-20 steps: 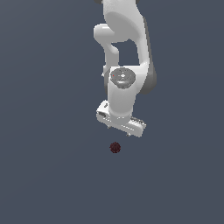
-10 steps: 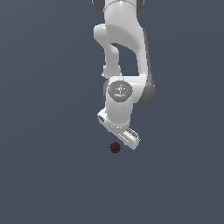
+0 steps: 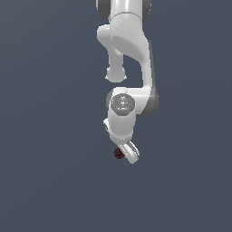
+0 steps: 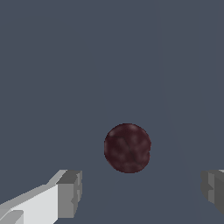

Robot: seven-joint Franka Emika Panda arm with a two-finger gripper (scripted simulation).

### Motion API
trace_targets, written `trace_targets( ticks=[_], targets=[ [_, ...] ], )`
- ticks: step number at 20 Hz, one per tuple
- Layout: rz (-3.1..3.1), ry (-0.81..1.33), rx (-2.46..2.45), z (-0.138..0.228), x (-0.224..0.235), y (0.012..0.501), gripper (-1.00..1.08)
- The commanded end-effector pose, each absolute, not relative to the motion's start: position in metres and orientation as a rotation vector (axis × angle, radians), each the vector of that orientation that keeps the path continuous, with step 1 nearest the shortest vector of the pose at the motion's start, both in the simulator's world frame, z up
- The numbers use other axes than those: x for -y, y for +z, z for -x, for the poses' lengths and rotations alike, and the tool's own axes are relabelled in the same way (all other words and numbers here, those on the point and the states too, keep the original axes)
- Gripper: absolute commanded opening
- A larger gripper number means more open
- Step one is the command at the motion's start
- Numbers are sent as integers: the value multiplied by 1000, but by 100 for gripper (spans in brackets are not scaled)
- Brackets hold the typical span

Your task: Pick up the object and move it to a goal position.

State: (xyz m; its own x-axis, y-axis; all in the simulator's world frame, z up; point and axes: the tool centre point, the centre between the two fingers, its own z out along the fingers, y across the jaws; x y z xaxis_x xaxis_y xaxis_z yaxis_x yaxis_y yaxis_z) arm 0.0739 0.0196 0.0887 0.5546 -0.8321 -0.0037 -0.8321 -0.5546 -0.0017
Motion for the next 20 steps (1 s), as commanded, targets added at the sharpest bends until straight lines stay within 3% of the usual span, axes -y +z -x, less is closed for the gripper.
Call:
trace_targets(
  ticks=[1, 13, 20],
  targets=[
    [2736, 2, -1539, -76, -19, 85, 100],
    [2695, 1, -1615, -79, -18, 77, 100],
    [2692, 0, -1620, -78, -17, 48, 100]
  ],
)
